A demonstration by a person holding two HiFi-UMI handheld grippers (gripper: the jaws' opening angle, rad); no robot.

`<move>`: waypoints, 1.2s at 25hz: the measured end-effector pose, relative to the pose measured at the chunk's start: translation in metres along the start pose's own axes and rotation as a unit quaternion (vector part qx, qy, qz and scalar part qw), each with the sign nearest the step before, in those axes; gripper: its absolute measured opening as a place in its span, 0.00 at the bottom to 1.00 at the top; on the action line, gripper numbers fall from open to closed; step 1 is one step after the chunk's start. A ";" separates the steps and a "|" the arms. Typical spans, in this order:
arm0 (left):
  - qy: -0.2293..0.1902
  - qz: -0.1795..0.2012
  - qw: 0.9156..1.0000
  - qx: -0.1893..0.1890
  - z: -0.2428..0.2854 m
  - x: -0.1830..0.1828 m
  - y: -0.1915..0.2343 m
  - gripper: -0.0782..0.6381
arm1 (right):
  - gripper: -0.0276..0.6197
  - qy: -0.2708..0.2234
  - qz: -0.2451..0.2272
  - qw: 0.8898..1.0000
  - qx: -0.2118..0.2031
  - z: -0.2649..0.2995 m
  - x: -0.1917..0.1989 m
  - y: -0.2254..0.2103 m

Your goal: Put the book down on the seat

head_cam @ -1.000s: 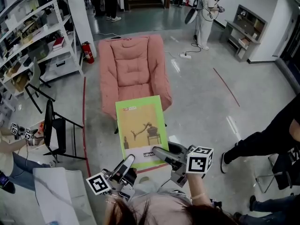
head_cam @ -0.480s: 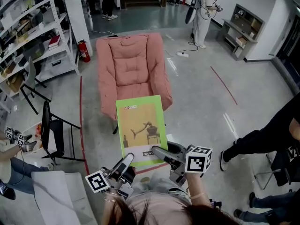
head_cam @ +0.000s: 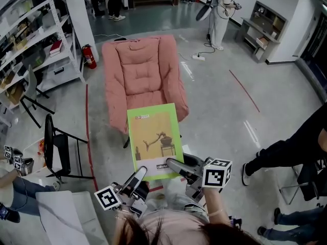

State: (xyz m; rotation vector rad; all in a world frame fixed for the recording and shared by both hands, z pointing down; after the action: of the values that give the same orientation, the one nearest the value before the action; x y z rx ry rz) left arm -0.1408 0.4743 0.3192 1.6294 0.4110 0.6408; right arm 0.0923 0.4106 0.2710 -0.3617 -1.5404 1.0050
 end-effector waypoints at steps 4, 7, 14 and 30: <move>0.004 0.001 1.000 -0.005 0.016 -0.010 0.003 0.32 | 0.39 -0.002 0.007 1.000 -0.001 0.006 -0.012 -0.014; 0.006 0.002 1.000 -0.009 0.034 -0.021 0.007 0.32 | 0.39 -0.004 0.013 1.000 -0.002 0.011 -0.026 -0.029; 0.007 0.002 1.000 -0.014 0.074 -0.042 0.021 0.32 | 0.39 -0.004 0.020 1.000 -0.004 0.023 -0.055 -0.066; -0.023 0.001 0.999 -0.024 0.164 -0.090 0.033 0.32 | 0.39 0.020 0.023 0.999 -0.027 0.058 -0.143 -0.136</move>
State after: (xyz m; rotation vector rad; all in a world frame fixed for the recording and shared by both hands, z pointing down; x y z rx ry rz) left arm -0.1131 0.2866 0.3244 1.5963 0.3582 0.6081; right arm 0.1162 0.2070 0.2856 -0.4537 -1.5320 0.9871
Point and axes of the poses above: the fingertips, and each gripper's own axes: z forward along the fingers, y to its left, x out of its underside, the point moved 9 cm from there along -z, backward along the fingers, and after that the axes turned 5 degrees about -x, right-handed, at the moved point
